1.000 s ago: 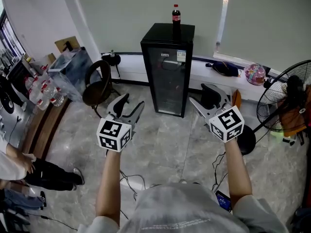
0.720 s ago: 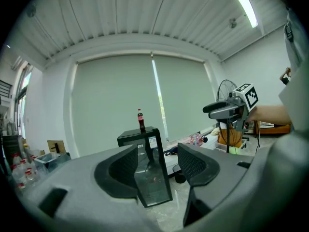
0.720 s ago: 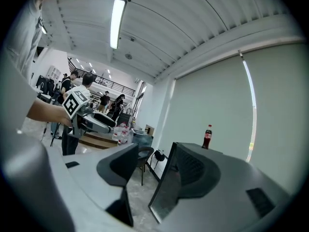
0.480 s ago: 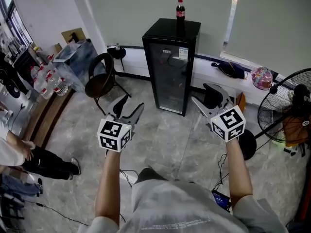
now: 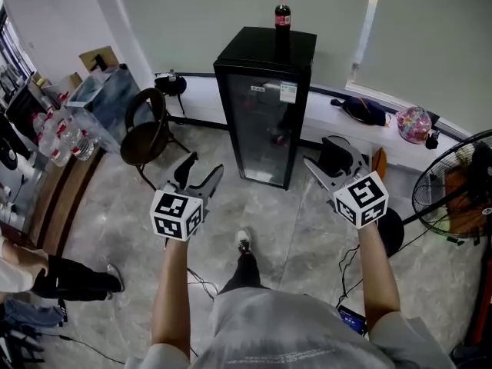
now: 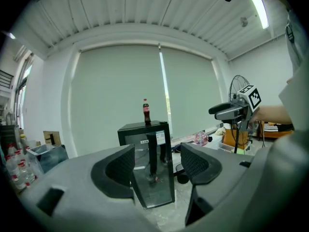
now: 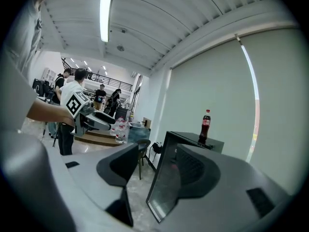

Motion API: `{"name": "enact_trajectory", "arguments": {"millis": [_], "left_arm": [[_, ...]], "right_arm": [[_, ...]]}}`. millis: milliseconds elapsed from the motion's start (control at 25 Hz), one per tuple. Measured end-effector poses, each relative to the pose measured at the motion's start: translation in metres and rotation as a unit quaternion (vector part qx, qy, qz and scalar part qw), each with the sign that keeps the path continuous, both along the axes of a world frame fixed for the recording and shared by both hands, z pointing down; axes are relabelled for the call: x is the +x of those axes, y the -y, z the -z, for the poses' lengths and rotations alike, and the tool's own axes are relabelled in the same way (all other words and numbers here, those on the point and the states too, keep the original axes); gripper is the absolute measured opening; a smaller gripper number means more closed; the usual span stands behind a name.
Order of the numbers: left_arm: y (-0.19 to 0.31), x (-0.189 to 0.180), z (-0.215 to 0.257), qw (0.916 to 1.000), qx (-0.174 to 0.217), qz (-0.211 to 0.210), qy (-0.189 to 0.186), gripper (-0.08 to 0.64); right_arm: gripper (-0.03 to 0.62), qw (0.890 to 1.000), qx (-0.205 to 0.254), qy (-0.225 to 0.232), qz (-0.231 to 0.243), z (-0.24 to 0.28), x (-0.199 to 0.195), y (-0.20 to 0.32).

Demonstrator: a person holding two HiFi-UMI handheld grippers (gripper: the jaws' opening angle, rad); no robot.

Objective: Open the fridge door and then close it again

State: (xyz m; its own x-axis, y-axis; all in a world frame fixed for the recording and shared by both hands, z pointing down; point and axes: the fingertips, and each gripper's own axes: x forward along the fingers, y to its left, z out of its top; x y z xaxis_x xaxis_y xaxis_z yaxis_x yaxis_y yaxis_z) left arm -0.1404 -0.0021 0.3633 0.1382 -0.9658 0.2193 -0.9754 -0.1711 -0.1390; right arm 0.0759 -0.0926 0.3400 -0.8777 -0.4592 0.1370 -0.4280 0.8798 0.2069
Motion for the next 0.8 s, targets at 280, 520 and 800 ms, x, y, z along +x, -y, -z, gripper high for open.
{"name": "enact_trajectory", "arguments": {"millis": [280,520,800], "left_arm": [[0.108,-0.075,-0.017,0.9996,-0.018,-0.021,-0.005,0.27],[0.189,-0.137,-0.033,0.9979,-0.043,-0.045,-0.016,0.27],[0.239,-0.192,-0.063,0.9949,-0.067,-0.066,-0.036,0.268]], "right_arm": [[0.235,0.999,-0.009,-0.03,-0.013,0.002,-0.073,0.1],[0.235,0.997,0.003,-0.079,-0.009,0.006,-0.147,0.171],[0.235,0.992,0.014,-0.126,-0.015,-0.004,-0.208,0.224]]}}
